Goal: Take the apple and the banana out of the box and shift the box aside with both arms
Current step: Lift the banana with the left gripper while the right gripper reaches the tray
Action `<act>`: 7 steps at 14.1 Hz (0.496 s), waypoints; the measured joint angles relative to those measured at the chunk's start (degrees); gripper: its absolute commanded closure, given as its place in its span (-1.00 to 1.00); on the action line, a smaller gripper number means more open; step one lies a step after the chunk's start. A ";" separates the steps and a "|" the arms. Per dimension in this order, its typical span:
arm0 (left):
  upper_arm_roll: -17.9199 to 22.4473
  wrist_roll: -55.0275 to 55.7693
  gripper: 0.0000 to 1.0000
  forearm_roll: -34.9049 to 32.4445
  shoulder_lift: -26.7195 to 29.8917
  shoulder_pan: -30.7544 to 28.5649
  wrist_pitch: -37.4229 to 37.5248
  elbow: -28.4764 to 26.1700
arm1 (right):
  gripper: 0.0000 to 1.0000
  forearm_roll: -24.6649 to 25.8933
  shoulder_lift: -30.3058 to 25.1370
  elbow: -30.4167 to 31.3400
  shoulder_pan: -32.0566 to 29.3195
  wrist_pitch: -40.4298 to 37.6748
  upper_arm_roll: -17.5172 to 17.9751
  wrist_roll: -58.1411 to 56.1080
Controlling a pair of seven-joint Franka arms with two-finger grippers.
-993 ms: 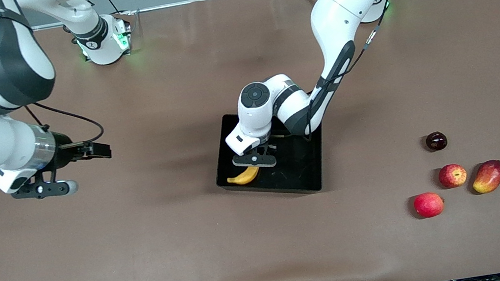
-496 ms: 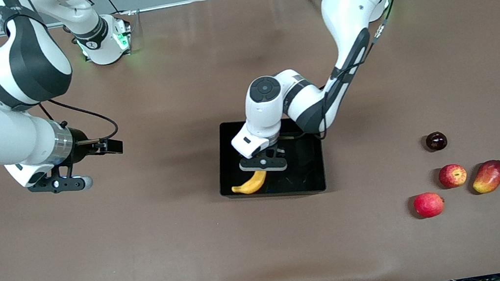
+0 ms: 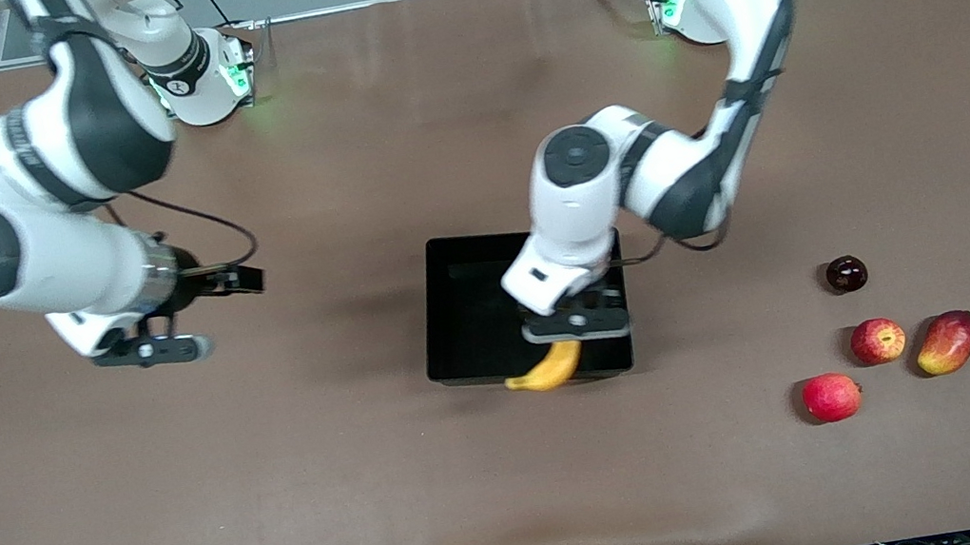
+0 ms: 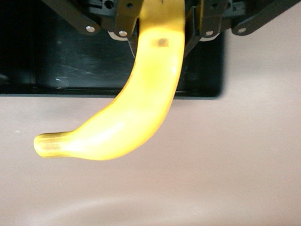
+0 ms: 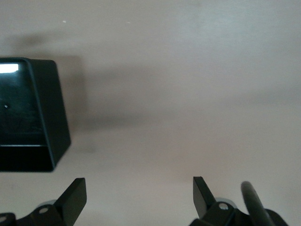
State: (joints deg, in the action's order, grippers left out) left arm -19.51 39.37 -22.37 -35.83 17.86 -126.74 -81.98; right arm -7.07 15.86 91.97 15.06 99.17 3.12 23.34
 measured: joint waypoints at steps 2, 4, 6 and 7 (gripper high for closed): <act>0.03 -5.72 1.00 1.57 1.57 -3.72 1.34 -0.18 | -1.00 -0.03 2.14 2.05 4.56 7.69 0.11 4.20; 0.04 -11.02 1.00 1.91 1.85 -7.08 1.74 -0.40 | -1.00 -0.04 6.60 2.67 8.65 16.83 0.15 6.27; 0.08 -14.05 1.00 2.02 1.86 -9.99 3.83 -1.14 | -1.00 -0.04 11.56 2.71 11.34 24.85 0.13 7.89; 0.13 -14.57 1.00 2.02 1.93 -11.47 4.51 -1.89 | -0.73 -0.04 13.61 2.69 12.35 27.25 0.10 8.76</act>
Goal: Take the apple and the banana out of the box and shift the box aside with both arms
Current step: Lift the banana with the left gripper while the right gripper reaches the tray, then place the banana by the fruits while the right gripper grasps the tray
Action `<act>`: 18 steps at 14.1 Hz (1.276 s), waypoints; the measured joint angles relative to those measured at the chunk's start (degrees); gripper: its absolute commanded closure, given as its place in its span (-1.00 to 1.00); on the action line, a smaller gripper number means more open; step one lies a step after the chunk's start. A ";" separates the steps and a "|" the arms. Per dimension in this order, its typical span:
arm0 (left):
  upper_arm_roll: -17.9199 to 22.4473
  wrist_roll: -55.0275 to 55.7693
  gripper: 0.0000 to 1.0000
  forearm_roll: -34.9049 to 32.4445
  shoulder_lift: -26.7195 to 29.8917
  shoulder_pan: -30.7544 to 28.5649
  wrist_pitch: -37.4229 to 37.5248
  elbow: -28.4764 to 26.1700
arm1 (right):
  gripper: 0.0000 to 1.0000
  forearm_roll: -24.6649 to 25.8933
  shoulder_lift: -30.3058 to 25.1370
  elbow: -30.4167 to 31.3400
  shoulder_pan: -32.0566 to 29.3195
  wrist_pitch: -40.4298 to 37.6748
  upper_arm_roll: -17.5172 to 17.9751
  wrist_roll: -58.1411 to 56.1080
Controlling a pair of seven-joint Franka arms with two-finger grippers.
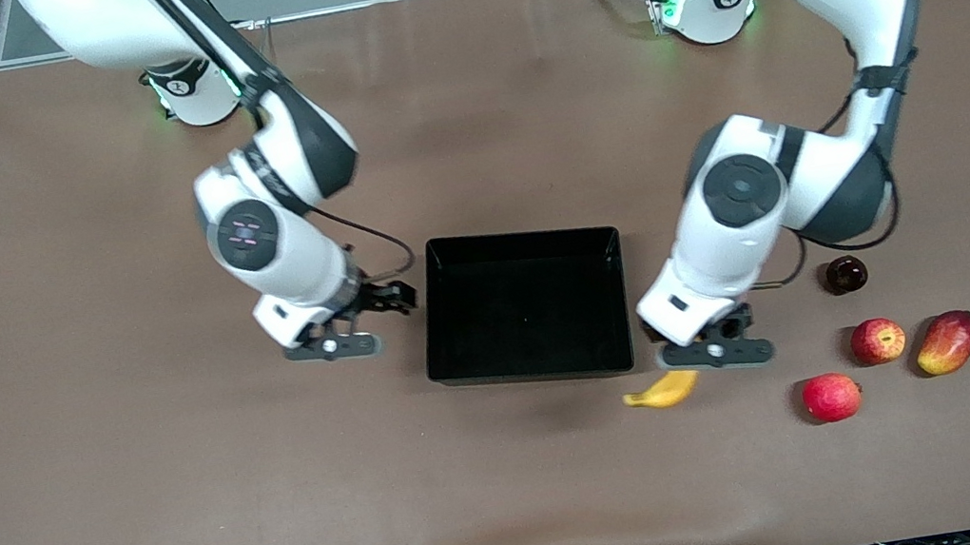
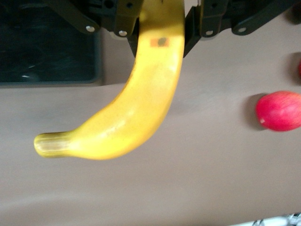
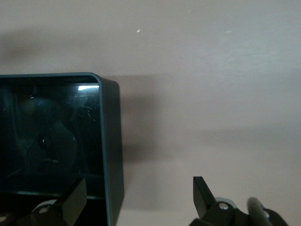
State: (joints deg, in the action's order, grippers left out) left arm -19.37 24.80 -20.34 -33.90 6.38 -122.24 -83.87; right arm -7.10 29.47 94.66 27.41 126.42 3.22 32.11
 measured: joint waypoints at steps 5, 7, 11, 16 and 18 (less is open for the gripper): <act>0.02 -7.95 1.00 0.00 1.93 -11.04 0.11 -4.71 | 1.00 0.01 5.12 -0.37 2.42 7.15 -0.10 1.44; 0.08 -14.83 1.00 0.00 1.91 -14.82 -1.67 -5.02 | 1.00 0.01 5.61 -0.48 2.55 7.42 -0.10 1.53; 0.16 -22.04 1.00 0.00 -0.28 -19.97 -6.53 -5.73 | 1.00 -0.02 5.62 -0.65 2.66 7.03 -0.10 1.63; 0.32 -23.55 1.00 0.07 -2.38 -21.30 -7.18 -6.54 | 1.00 -0.01 3.54 -2.70 0.17 -1.22 -1.51 1.08; 0.32 -23.47 1.00 0.10 -3.19 -21.40 -8.19 -8.41 | 1.00 0.00 0.20 -3.77 -3.80 -8.20 -1.73 -1.04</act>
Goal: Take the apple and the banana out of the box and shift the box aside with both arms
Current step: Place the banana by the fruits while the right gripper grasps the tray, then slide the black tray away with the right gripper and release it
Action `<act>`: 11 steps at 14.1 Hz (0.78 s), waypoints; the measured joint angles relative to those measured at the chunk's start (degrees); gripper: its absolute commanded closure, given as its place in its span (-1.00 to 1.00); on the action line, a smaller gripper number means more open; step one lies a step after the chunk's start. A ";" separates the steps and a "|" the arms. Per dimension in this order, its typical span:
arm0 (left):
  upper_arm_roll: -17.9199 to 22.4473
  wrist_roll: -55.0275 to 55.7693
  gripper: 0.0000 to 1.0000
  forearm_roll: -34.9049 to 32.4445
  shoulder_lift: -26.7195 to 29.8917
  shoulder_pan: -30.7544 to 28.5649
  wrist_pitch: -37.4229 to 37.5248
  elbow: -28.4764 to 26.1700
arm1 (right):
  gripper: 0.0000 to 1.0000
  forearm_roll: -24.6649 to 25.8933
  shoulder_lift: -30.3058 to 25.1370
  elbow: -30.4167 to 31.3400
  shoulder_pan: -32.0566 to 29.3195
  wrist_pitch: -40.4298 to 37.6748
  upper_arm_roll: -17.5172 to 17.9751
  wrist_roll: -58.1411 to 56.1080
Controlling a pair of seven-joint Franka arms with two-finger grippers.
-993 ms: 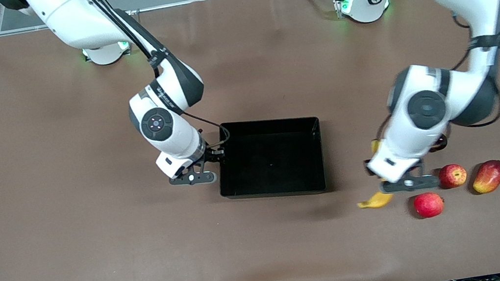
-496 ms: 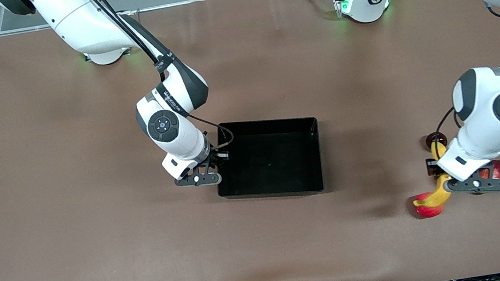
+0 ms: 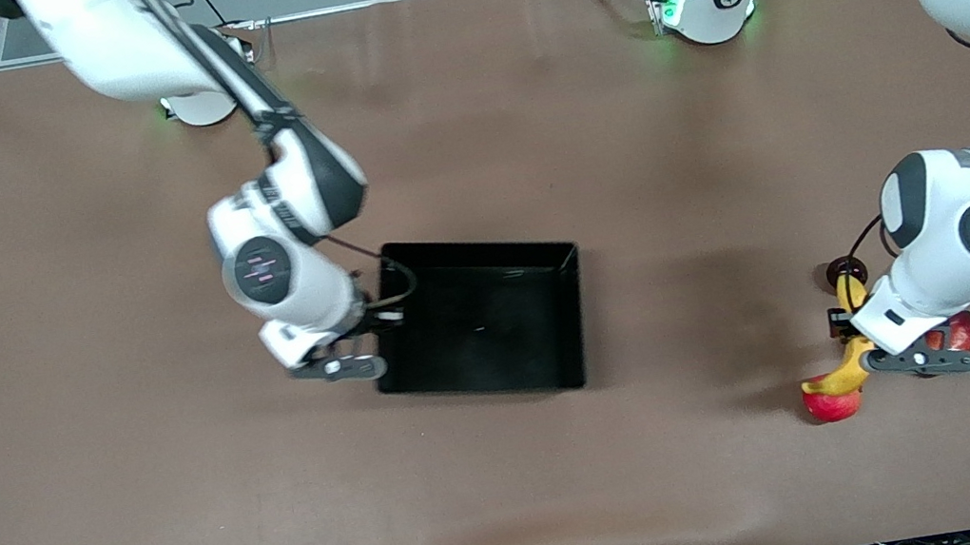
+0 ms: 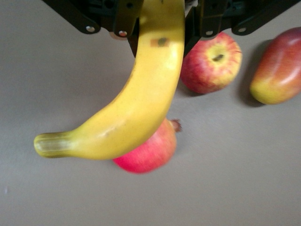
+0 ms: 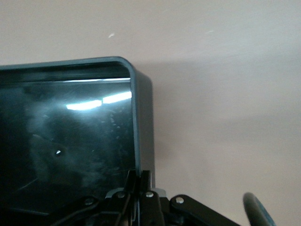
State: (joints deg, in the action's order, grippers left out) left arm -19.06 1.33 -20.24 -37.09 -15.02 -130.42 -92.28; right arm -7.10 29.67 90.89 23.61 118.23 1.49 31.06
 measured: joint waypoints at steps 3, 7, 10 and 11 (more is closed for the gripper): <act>-0.21 2.81 1.00 0.05 -0.10 -0.05 -1.65 -3.24 | 1.00 0.09 -5.73 -0.33 -6.50 -8.56 -0.24 -3.90; -0.44 4.09 1.00 0.05 0.30 -0.02 -5.84 -7.99 | 1.00 0.16 -10.46 0.65 -17.01 -13.88 -0.44 -16.86; -0.18 4.26 1.00 0.05 -0.06 -0.08 -11.85 -12.36 | 1.00 0.18 -11.04 3.92 -27.37 -13.46 -0.62 -31.45; -0.14 4.26 1.00 0.05 -0.30 -0.10 -12.46 -12.95 | 1.00 0.19 -11.00 5.57 -30.94 -12.38 -0.68 -36.38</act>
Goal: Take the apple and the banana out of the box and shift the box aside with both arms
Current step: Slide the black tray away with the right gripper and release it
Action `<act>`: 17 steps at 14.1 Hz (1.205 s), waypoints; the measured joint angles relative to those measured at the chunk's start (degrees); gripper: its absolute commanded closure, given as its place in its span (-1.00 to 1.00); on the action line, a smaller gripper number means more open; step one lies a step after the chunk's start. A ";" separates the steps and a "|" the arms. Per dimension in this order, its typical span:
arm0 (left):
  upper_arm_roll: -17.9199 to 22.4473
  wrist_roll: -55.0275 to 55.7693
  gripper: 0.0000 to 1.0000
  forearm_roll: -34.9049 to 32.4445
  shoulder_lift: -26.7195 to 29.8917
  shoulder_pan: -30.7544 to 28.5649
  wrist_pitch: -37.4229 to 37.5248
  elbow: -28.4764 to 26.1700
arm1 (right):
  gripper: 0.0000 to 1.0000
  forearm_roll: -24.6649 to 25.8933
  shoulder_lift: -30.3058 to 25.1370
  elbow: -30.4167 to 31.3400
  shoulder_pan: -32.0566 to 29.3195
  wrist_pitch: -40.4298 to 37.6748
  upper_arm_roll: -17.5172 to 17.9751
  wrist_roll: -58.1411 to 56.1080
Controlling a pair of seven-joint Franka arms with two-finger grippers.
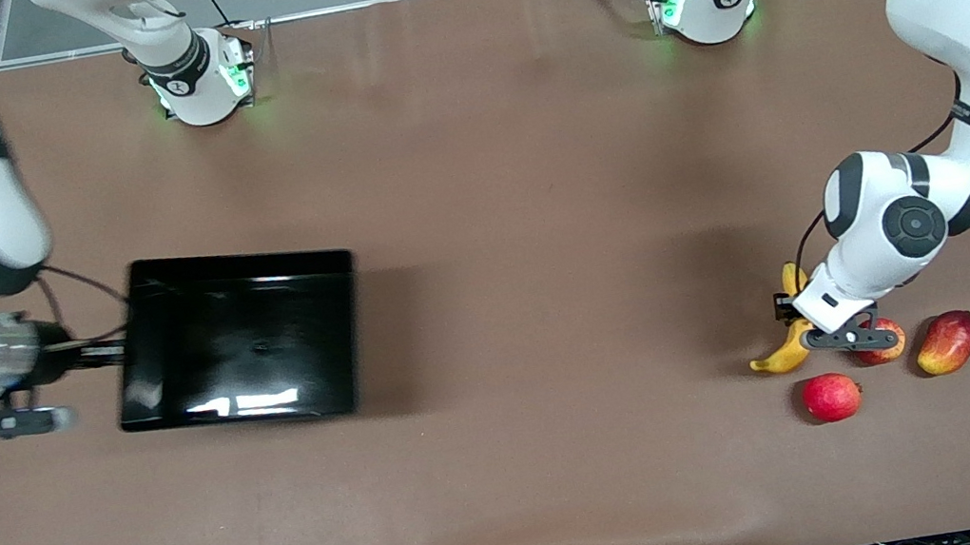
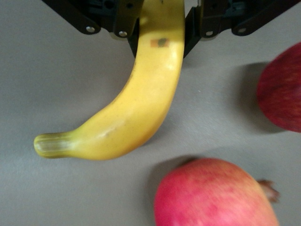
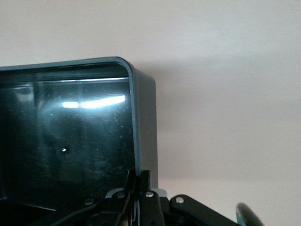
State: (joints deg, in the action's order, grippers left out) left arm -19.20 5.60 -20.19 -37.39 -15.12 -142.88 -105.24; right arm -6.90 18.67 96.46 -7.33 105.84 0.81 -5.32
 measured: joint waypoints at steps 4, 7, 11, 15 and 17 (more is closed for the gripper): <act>0.27 -0.04 1.00 0.00 -0.37 -0.10 -0.27 -0.26 | 1.00 0.00 0.26 8.80 -9.50 11.15 0.00 -14.10; 0.63 -0.20 0.95 -0.85 -0.38 -0.45 -0.33 -0.25 | 1.00 0.00 1.02 15.62 -13.55 19.08 0.03 -18.83; 0.68 -0.36 -1.00 -0.98 -0.83 -1.12 -0.55 -0.07 | -1.00 -0.01 1.36 18.67 -14.32 21.82 0.15 -19.22; 0.59 -0.37 -1.00 -1.00 -0.67 -1.27 -0.93 1.55 | -1.00 -0.02 0.93 14.51 -14.25 15.08 1.09 -19.77; 0.19 -0.37 -1.00 -1.00 0.73 -1.27 -0.38 2.37 | -1.00 0.03 0.72 5.32 -13.16 6.68 2.27 -20.22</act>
State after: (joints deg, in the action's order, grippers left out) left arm -19.01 5.22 -21.19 -36.67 -16.39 -143.26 -102.87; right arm -6.87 19.39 101.79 -20.49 112.52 3.09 -25.54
